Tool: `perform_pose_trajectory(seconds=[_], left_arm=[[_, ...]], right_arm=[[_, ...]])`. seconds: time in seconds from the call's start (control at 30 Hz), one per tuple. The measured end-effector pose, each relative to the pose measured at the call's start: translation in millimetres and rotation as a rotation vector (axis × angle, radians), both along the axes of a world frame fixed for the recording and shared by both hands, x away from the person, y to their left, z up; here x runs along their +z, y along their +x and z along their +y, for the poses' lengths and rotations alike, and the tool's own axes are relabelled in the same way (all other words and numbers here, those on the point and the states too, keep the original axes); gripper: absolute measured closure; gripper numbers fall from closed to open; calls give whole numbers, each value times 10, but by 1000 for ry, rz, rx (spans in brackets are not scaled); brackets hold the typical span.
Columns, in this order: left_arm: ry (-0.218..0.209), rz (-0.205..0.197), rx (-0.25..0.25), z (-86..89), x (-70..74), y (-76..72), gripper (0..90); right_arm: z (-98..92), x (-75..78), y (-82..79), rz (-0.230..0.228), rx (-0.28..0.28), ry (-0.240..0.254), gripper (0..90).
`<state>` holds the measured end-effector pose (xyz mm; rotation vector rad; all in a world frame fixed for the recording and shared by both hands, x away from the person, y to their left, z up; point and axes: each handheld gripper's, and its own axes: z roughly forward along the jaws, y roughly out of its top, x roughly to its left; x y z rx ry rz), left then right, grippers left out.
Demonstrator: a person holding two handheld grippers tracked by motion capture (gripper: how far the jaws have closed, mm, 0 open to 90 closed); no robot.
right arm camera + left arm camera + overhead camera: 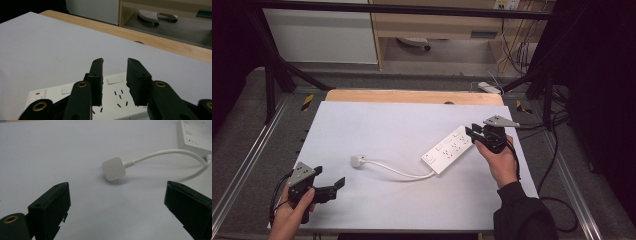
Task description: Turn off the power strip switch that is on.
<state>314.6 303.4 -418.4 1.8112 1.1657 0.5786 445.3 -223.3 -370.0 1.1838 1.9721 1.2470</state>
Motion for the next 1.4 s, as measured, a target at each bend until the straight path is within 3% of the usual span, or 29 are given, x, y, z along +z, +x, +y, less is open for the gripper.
perform_pose_trajectory(seconds=[0.23, 0.53, 1.4], left_arm=[[-1, -1, 0, 0, 0, 0, 66], [-2, 2, 1, -3, -4, 3, 66], [-4, 7, 0, -2, -8, 4, 66]], right_arm=[[-4, -36, 53, -5, 5, 11, 810], [22, -78, 102, -9, 21, 5, 896], [135, -193, 290, 15, 15, -17, 900]])
